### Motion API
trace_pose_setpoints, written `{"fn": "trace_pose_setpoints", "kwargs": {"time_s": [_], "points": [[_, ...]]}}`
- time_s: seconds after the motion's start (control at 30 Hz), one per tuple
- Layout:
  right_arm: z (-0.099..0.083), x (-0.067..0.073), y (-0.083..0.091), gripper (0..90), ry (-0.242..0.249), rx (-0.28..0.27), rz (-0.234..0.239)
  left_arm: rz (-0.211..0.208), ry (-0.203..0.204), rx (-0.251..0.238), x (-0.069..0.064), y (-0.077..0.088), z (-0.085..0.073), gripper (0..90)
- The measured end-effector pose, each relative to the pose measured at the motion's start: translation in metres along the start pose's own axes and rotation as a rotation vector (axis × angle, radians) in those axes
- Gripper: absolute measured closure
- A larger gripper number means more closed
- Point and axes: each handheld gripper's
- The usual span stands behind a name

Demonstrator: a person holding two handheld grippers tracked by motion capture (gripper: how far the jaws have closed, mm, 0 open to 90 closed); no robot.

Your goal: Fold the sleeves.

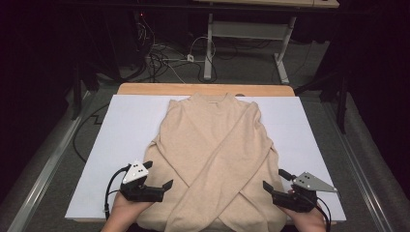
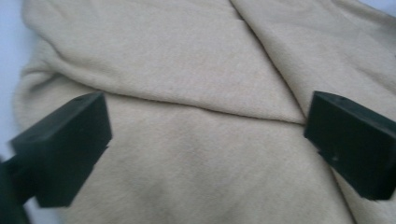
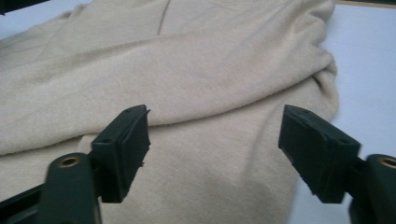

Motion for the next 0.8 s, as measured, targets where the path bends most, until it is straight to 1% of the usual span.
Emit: {"fn": "trace_pose_setpoints", "kwargs": {"time_s": [0.13,0.2,0.3,0.37,0.4,0.47,0.5,0.57,0.6,0.63,0.67,0.7,0.73,0.77,0.8], "points": [[0.001,-0.005,-0.001,13.4,-0.002,0.015,-0.028,0.030,0.009,0.007,0.008,0.005,-0.002,0.0],[0.001,-0.007,-0.002,8.0,-0.008,0.021,-0.043,0.049,0.011,0.022,0.011,0.007,-0.003,0.0],[0.002,-0.010,-0.005,0.7,-0.025,0.037,-0.064,0.079,0.022,0.057,0.016,0.009,-0.005,0.0],[0.003,-0.013,-0.008,0.5,-0.033,0.049,-0.077,0.111,0.027,0.100,0.019,0.008,-0.007,0.0],[0.003,-0.014,-0.009,0.5,-0.040,0.053,-0.082,0.127,0.030,0.121,0.020,0.007,-0.008,0.0],[0.005,-0.017,-0.012,0.7,-0.047,0.063,-0.087,0.137,0.049,0.156,0.023,0.005,-0.012,0.0],[0.006,-0.018,-0.014,2.1,-0.051,0.075,-0.099,0.138,0.059,0.174,0.025,0.004,-0.013,0.0],[0.007,-0.022,-0.018,7.6,-0.065,0.099,-0.123,0.136,0.069,0.204,0.027,0.001,-0.016,0.9],[0.007,-0.024,-0.019,10.8,-0.067,0.110,-0.129,0.128,0.078,0.209,0.029,0.000,-0.016,2.1],[0.007,-0.025,-0.021,14.9,-0.068,0.130,-0.139,0.126,0.084,0.205,0.030,0.001,-0.015,4.4],[0.007,-0.027,-0.023,17.2,-0.070,0.149,-0.152,0.125,0.091,0.200,0.030,0.001,-0.015,7.4],[0.007,-0.028,-0.024,19.1,-0.085,0.161,-0.155,0.126,0.100,0.209,0.032,0.000,-0.015,10.2],[0.007,-0.028,-0.025,20.8,-0.084,0.167,-0.155,0.125,0.111,0.220,0.033,-0.001,-0.015,13.3],[0.007,-0.028,-0.025,22.2,-0.082,0.173,-0.160,0.125,0.122,0.230,0.034,-0.002,-0.014,14.3],[0.007,-0.027,-0.026,23.6,-0.079,0.176,-0.167,0.127,0.122,0.227,0.035,-0.003,-0.014,14.4]]}}
Point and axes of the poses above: each handheld gripper's, and its own axes: y roughly backward along the jaws, z roughly out of its top, x roughly to its left, and after that the axes turned 4 degrees about -z, right-handed
